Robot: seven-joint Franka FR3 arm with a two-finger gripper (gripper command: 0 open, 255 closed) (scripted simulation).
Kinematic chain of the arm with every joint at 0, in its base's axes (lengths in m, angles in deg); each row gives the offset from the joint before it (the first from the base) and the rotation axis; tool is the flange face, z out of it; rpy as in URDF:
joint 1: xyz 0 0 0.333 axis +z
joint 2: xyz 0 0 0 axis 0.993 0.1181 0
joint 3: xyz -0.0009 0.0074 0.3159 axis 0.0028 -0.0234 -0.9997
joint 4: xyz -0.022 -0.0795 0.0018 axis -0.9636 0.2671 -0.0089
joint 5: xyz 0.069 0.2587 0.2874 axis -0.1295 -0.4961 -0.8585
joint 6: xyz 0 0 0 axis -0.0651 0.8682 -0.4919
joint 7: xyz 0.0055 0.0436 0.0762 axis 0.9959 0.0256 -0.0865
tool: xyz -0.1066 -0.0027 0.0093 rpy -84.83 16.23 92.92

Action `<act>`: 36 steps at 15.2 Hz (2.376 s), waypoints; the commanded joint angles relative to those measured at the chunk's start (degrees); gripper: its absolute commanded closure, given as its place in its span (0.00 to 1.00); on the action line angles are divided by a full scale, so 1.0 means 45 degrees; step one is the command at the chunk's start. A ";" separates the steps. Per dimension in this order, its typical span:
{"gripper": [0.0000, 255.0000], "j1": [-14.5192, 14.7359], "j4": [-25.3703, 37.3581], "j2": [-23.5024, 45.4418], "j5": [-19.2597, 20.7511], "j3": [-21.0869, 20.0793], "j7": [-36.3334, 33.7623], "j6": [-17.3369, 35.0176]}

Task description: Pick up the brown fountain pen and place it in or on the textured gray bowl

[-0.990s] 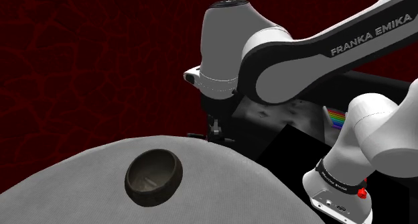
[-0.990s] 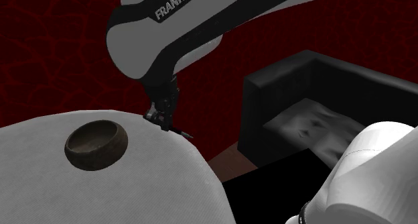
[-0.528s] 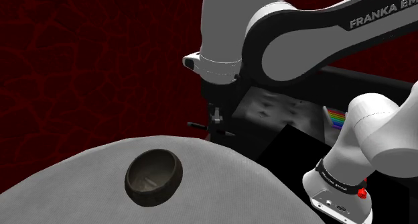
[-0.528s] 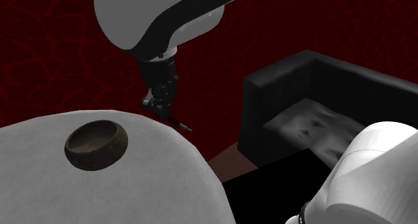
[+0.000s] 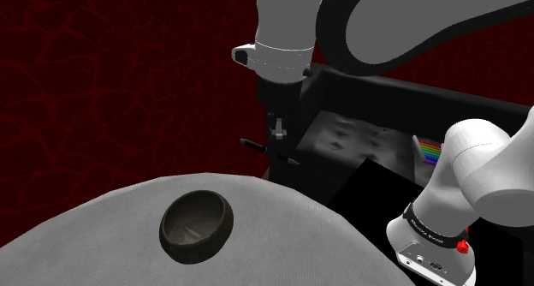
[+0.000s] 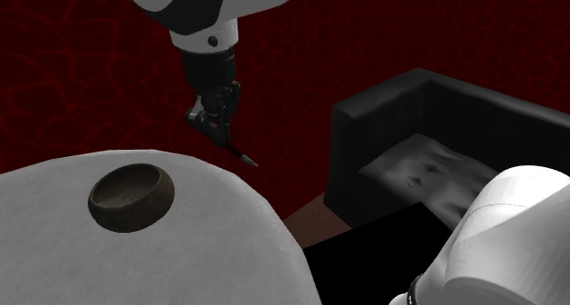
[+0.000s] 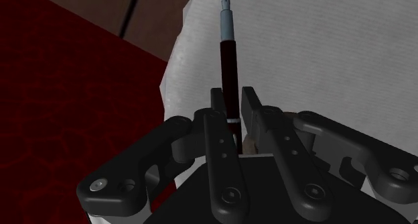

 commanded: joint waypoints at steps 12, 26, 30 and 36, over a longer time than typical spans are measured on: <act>1.00 0.0622 0.5421 0.5210 0.1604 -0.2227 -0.3681 -0.0364; 1.00 0.0927 0.4951 0.6632 0.2349 -0.2406 -0.4478 0.1368; 1.00 0.0936 0.4762 0.6736 0.2411 -0.2400 -0.4523 0.1648; 0.00 0.0936 0.4820 0.6741 0.2413 -0.2402 -0.4520 0.1594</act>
